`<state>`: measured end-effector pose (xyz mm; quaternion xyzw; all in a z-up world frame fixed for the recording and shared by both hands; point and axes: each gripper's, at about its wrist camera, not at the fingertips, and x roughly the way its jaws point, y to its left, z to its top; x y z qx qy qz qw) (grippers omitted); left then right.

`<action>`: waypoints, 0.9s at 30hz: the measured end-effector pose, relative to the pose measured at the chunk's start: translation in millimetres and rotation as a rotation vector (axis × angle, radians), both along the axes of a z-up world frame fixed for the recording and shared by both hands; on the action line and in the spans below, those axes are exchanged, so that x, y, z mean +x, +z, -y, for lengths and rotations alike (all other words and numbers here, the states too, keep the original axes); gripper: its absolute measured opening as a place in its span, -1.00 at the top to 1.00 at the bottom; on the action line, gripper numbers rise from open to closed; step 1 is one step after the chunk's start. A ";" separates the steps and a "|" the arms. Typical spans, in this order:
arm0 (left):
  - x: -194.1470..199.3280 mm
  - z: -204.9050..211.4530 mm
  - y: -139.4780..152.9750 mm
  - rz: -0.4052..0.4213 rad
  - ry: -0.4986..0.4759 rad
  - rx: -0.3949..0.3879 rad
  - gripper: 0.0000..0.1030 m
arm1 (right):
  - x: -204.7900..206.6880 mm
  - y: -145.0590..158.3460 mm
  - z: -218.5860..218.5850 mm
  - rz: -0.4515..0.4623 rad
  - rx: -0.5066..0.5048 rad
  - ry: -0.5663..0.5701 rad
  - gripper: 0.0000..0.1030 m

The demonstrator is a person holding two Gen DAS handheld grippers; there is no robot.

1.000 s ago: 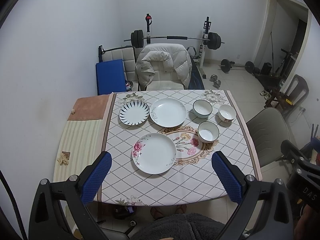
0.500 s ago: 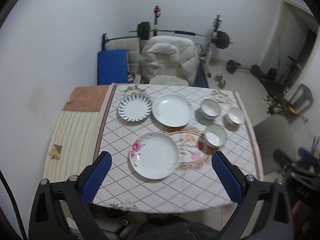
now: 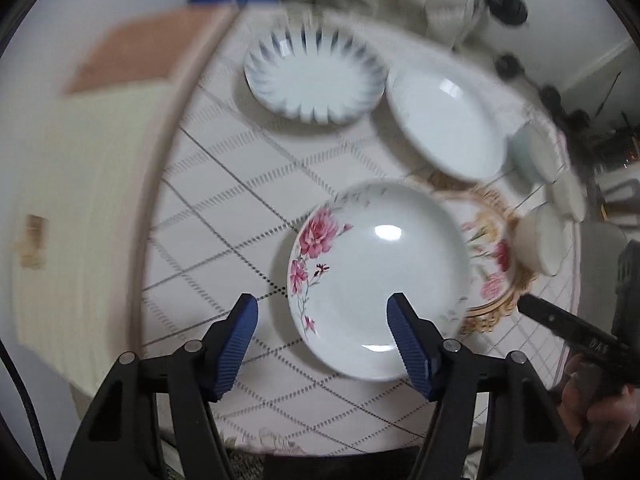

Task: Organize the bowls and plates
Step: 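Grasp the rim of the pink-flowered plate with the right gripper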

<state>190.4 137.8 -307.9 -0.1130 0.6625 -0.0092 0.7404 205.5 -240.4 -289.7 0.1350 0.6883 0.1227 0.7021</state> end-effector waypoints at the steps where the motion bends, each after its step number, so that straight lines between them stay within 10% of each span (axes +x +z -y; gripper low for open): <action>1: 8.0 -2.4 -18.3 -0.030 -0.025 -0.020 -0.25 | 5.3 -15.7 -6.1 -0.029 0.019 -0.010 -0.68; 12: 56.3 -8.3 -96.5 -0.179 -0.186 -0.081 0.12 | 23.7 -83.5 -42.0 -0.177 0.056 -0.057 0.04; 17: 59.2 -5.0 -98.4 -0.165 -0.253 -0.090 0.59 | 22.3 -91.5 -53.9 -0.196 0.042 -0.049 0.37; 27: 35.8 -25.5 -87.6 -0.171 -0.243 -0.047 0.66 | 2.3 -79.1 -70.2 -0.218 0.043 -0.023 0.61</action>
